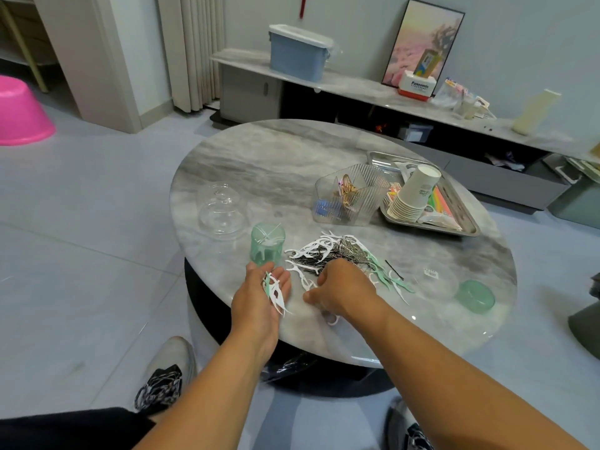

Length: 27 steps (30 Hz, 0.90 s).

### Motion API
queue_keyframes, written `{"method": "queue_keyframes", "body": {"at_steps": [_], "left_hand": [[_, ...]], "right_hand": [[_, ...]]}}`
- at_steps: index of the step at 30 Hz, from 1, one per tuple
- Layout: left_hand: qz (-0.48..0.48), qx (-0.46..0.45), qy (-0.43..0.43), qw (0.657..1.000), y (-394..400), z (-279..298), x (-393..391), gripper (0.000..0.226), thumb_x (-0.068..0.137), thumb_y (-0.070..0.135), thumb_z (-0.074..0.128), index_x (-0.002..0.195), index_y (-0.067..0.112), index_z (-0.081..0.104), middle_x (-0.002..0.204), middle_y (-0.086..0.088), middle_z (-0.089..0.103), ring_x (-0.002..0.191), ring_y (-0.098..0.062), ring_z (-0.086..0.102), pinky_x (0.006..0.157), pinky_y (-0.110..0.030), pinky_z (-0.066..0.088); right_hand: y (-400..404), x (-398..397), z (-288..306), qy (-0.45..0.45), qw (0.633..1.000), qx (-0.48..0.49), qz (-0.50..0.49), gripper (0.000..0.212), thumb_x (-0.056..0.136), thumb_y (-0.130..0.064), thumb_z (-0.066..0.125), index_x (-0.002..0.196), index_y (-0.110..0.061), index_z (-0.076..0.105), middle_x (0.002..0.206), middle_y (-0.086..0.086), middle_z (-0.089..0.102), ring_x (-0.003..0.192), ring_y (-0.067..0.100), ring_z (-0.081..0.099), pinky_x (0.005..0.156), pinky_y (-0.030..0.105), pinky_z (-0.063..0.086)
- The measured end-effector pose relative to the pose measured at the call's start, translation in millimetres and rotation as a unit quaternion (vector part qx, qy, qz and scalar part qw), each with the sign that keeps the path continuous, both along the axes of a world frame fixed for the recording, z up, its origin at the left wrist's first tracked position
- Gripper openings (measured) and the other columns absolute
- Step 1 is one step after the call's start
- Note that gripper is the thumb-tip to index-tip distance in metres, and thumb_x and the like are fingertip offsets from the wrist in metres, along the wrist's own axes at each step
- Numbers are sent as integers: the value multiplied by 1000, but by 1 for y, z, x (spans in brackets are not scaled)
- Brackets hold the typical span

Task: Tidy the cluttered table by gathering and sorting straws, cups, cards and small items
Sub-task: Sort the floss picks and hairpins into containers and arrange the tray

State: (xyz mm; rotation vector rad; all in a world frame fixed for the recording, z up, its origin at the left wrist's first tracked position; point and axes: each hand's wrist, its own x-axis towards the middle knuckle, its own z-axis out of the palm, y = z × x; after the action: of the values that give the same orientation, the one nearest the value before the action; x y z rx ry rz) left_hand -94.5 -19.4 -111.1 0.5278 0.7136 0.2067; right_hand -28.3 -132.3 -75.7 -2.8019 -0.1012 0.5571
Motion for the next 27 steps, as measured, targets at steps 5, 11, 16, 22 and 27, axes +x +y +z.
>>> {"method": "queue_keyframes", "body": {"at_steps": [5, 11, 16, 22, 27], "left_hand": [[-5, -15, -18, 1000, 1, 0, 0, 52, 107, 43, 41, 129, -1, 59, 109, -15, 72, 89, -19, 73, 86, -32, 58], [-30, -9, -42, 999, 1, -3, 1, 66, 105, 54, 36, 139, 0, 54, 121, -14, 69, 106, -18, 71, 92, -30, 55], [-43, -6, -58, 997, 2, -5, 2, 72, 103, 59, 32, 141, 2, 53, 128, -12, 67, 112, -16, 68, 98, -31, 53], [-49, -18, -72, 996, 4, -12, 1, 70, 103, 59, 30, 140, 5, 54, 127, -11, 69, 110, -16, 70, 88, -28, 57], [-30, -42, -87, 995, 4, -14, 4, 66, 106, 54, 30, 140, 2, 52, 131, -18, 65, 110, -21, 70, 88, -29, 55]], "right_hand": [[9, 9, 8, -3, 999, -35, 15, 22, 78, -23, 84, 72, -12, 65, 68, 3, 62, 76, 26, 62, 65, 28, 46], [7, 10, 10, -17, 999, -36, 22, 27, 77, -7, 76, 103, -12, 72, 105, 9, 73, 97, 29, 69, 82, 34, 56], [4, 3, 10, -75, 993, 78, -39, 34, 74, -10, 65, 106, -21, 68, 100, 2, 70, 94, 27, 65, 83, 35, 56], [31, -35, -4, -201, 972, 92, 84, 15, 87, -27, 59, 90, -21, 72, 83, 2, 73, 82, 28, 67, 64, 32, 46], [16, -15, 1, -177, 970, 168, -8, 16, 90, -31, 63, 92, -22, 76, 84, -3, 75, 81, 20, 69, 72, 32, 54]]}}
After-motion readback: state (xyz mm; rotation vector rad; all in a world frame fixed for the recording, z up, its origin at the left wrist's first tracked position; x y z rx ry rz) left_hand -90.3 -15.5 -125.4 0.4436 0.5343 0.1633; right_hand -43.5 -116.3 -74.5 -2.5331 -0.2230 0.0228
